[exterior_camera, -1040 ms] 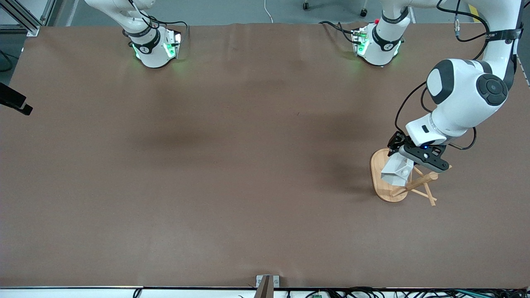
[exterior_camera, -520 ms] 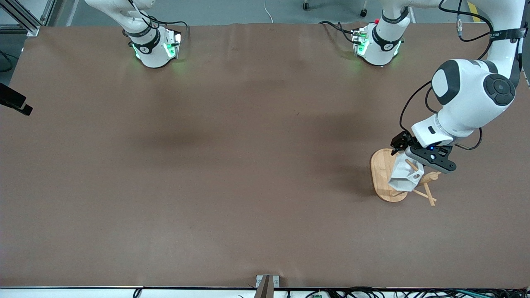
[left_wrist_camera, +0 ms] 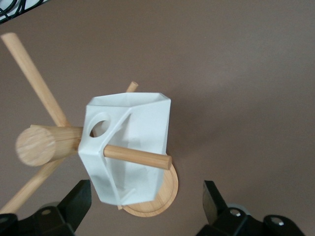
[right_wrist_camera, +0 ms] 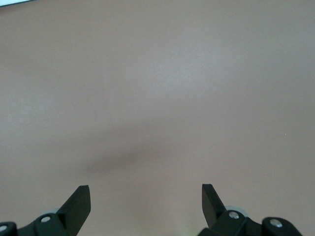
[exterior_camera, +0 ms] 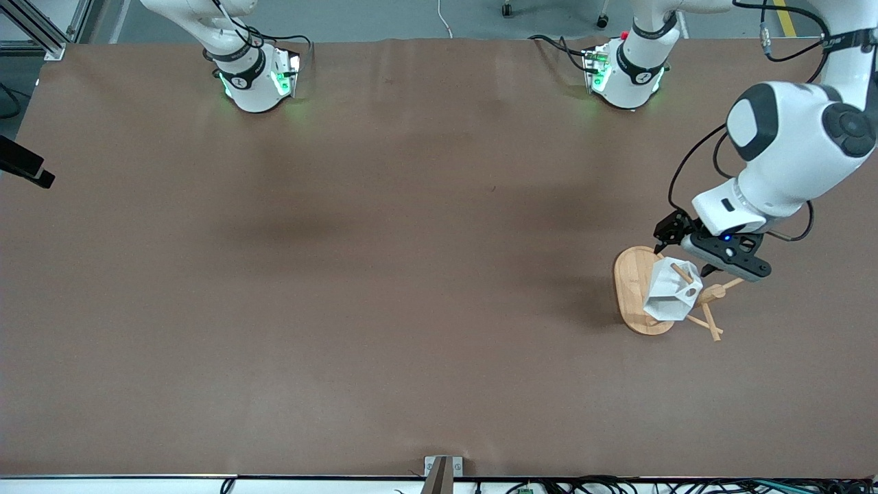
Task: Hang cup on rack
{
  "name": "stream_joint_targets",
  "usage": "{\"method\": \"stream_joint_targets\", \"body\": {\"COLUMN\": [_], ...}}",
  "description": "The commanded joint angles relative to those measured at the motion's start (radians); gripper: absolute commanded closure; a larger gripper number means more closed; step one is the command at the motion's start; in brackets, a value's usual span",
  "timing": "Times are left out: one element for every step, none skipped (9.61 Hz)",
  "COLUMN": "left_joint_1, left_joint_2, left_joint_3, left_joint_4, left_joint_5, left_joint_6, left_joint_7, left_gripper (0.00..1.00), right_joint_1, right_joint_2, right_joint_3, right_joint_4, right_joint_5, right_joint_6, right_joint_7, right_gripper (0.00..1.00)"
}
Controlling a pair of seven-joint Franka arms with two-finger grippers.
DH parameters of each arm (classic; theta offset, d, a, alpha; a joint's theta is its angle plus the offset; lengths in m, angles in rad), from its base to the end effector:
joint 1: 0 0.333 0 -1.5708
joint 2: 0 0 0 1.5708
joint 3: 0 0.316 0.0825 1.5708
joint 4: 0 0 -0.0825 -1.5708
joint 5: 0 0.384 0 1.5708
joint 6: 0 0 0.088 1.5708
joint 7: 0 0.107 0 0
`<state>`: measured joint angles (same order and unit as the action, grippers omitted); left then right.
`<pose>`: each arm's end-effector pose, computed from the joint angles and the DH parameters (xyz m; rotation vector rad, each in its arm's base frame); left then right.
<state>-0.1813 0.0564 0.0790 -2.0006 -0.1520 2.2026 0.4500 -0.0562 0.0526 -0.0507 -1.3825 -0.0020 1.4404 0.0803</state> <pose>0.5774 -0.0651 0.4447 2.9499 -0.7091 0.2510 0.5537 -0.0587 0.6714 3.1231 -0.2935 0.0083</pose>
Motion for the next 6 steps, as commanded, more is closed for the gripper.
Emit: {"method": "stream_joint_targets", "body": {"left_joint_1": [-0.007,-0.01,-0.01,-0.01,-0.012,-0.009], "left_joint_2": [-0.018,-0.042,-0.046,-0.044,-0.043,-0.046], "left_joint_3": [0.007,-0.004,-0.042,-0.057,-0.073,-0.073], "left_joint_4": [0.127,0.176,0.227,0.302,0.365,0.409], "left_joint_5": [0.015,0.064,0.086,0.121,0.162,0.187], "left_joint_6": [-0.249,-0.339,-0.401,-0.484,-0.533,-0.558], "left_joint_7": [-0.168,-0.263,-0.324,-0.385,-0.392,-0.367], "left_gripper": [0.0,0.0,0.0,0.0,0.0,0.0], "right_joint_1": [-0.007,-0.011,-0.013,-0.013,-0.01,-0.002], "right_joint_2": [-0.013,-0.011,-0.01,-0.01,-0.01,-0.01], "right_joint_3": [0.006,0.005,0.003,0.003,0.005,0.006], "right_joint_4": [-0.012,-0.009,-0.007,-0.007,-0.01,-0.009], "right_joint_5": [0.0,0.008,0.013,0.014,0.014,0.014], "right_joint_6": [-0.015,0.0,0.014,0.017,0.017,0.017], "right_joint_7": [-0.008,-0.014,-0.014,-0.016,-0.016,-0.014], "right_gripper": [0.0,0.0,0.0,0.0,0.0,0.0]}}
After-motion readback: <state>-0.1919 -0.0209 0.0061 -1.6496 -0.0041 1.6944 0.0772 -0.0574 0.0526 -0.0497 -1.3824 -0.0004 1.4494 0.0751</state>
